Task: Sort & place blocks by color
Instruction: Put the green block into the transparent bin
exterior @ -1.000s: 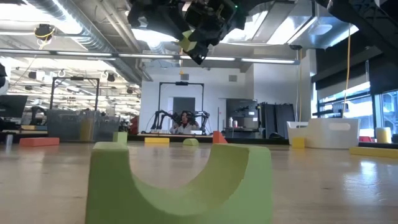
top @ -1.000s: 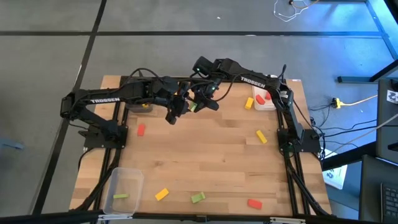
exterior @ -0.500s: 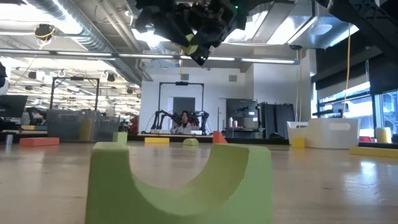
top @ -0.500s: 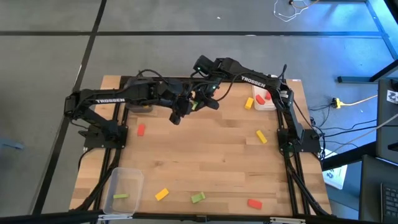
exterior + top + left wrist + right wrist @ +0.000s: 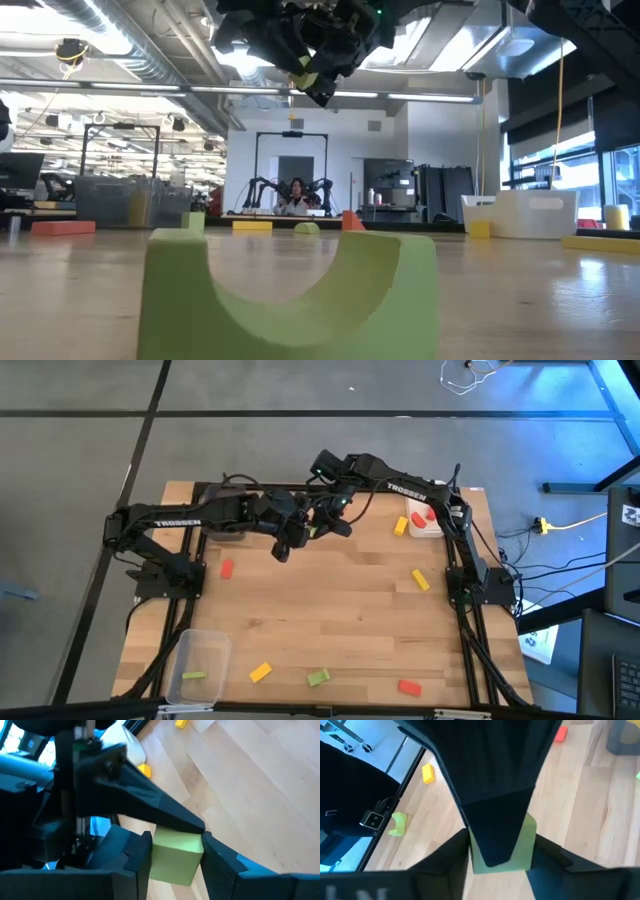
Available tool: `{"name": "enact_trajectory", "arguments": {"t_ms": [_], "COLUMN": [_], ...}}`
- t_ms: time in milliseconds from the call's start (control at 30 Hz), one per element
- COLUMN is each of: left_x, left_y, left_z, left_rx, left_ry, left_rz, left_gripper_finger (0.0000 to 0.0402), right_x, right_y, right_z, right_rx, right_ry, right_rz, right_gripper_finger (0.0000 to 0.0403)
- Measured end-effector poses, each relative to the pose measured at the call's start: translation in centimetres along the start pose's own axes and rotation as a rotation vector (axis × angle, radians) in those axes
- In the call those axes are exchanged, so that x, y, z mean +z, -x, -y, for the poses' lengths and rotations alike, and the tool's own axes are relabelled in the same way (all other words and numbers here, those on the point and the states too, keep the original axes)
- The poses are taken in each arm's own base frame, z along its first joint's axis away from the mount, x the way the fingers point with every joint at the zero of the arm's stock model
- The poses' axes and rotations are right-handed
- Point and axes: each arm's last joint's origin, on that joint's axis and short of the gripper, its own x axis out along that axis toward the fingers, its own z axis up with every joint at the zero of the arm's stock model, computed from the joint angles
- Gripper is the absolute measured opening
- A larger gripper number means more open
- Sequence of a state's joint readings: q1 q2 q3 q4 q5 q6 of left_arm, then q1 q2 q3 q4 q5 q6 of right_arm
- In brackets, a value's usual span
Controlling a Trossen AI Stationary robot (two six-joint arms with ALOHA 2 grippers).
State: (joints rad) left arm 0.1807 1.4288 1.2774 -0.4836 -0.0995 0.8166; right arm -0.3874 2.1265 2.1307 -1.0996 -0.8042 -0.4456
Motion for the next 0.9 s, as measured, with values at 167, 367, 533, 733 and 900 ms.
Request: {"name": "enact_trajectory", "arguments": {"t_ms": [167,367,533,733,900], "left_x": [0.2,-0.5,-1.5,-2.8,-3.3], "left_y": [0.4,1.6,3.2,6.3,8.9], "left_z": [0.6,1.3,2.0,3.5,5.3], "left_rx": [-0.033,-0.099,-0.166,-0.334,-0.519], "left_ry": [0.016,0.099,0.233,0.508,0.755], "left_rz": [-0.006,-0.086,-0.184,-0.317,-0.447], "left_gripper_finger": [0.0123,0.0123,0.0123,0.0123,0.0123], "right_x": [0.0,-0.5,-1.2,-1.3,-0.7], "right_y": [0.0,1.1,2.2,4.3,6.2], "right_z": [0.1,1.1,2.0,1.5,-0.2], "right_rx": [-0.010,-0.095,-0.180,-0.358,-0.463], "right_ry": [0.004,-0.021,-0.056,-0.064,-0.032], "right_rz": [0.000,-0.024,-0.065,-0.136,-0.141], "right_gripper_finger": [0.0225,0.0236,0.0238,0.0239,0.0239]}}
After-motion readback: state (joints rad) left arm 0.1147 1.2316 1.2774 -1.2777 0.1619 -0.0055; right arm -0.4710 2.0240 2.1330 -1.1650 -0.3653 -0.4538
